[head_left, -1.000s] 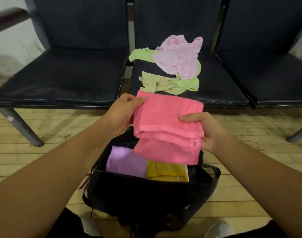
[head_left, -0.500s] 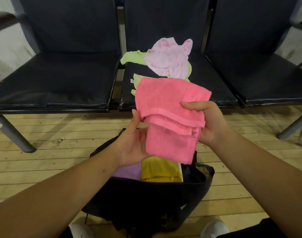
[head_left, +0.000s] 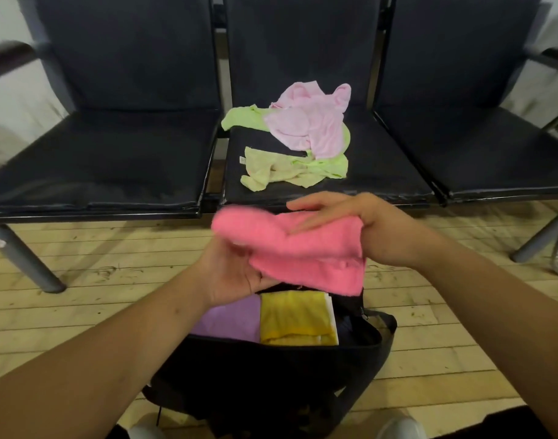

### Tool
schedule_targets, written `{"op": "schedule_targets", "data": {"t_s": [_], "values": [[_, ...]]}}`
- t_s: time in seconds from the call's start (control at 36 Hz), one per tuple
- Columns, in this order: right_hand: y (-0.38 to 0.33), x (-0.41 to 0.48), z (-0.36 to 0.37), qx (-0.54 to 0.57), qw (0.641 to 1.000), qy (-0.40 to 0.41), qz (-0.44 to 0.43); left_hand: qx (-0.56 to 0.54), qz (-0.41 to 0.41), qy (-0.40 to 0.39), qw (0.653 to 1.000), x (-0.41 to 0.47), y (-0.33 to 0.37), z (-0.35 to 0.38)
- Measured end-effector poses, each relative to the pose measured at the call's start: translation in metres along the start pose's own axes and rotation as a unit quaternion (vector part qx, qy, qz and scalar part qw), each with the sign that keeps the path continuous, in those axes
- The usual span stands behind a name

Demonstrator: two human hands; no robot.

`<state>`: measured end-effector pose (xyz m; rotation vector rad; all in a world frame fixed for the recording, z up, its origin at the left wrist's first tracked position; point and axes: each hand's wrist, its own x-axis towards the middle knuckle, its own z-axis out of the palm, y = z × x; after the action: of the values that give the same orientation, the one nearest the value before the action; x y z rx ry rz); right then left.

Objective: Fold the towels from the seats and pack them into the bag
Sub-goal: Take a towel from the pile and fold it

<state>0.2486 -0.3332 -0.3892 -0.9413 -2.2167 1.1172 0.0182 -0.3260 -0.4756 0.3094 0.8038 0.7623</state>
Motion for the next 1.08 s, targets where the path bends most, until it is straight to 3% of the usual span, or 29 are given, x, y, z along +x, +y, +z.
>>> {"op": "schedule_targets", "data": {"t_s": [0.14,0.28,0.33,0.39,0.44,0.5,0.56,0.61,0.67,0.75,0.94,1.0,1.08], "values": [[0.0,-0.006,0.0,-0.015,0.999,-0.037,0.012,0.093,-0.016,-0.019,0.995,-0.01,0.008,0.008],[0.016,-0.009,0.003,-0.066,0.994,0.052,0.069,0.11,0.041,0.017,0.993,-0.009,0.002,0.012],[0.025,-0.012,0.005,0.031,0.982,0.103,0.157,0.093,0.087,0.013,0.992,-0.007,0.005,0.011],[0.034,-0.013,0.007,0.259,0.924,0.114,0.256,0.076,0.125,-0.009,0.989,-0.007,0.008,0.007],[0.043,-0.013,0.008,0.497,0.808,0.118,0.293,0.061,0.146,-0.044,0.986,-0.006,0.01,0.003],[0.05,-0.013,0.012,0.607,0.729,0.144,0.281,0.065,0.144,-0.07,0.985,-0.005,0.009,0.0],[0.056,-0.011,0.021,0.626,0.702,0.175,0.29,0.075,0.128,-0.088,0.985,-0.002,0.006,-0.004],[0.065,-0.009,0.031,0.603,0.713,0.158,0.319,0.1,0.104,-0.091,0.985,-0.001,0.001,-0.006],[0.071,-0.006,0.041,0.532,0.758,0.102,0.363,0.124,0.081,-0.082,0.986,0.004,-0.002,-0.011],[0.093,-0.001,0.049,0.468,0.787,0.093,0.391,0.153,0.059,-0.025,0.986,0.016,-0.006,-0.022],[0.171,0.0,0.092,0.431,0.753,0.252,0.429,0.133,0.043,0.087,0.986,0.064,-0.054,-0.065],[0.192,-0.003,0.108,0.409,0.742,0.271,0.457,0.123,0.032,0.122,0.984,0.079,-0.074,-0.076],[0.214,-0.008,0.119,0.474,0.71,0.259,0.453,0.131,-0.002,0.177,0.975,0.095,-0.094,-0.098]]}}
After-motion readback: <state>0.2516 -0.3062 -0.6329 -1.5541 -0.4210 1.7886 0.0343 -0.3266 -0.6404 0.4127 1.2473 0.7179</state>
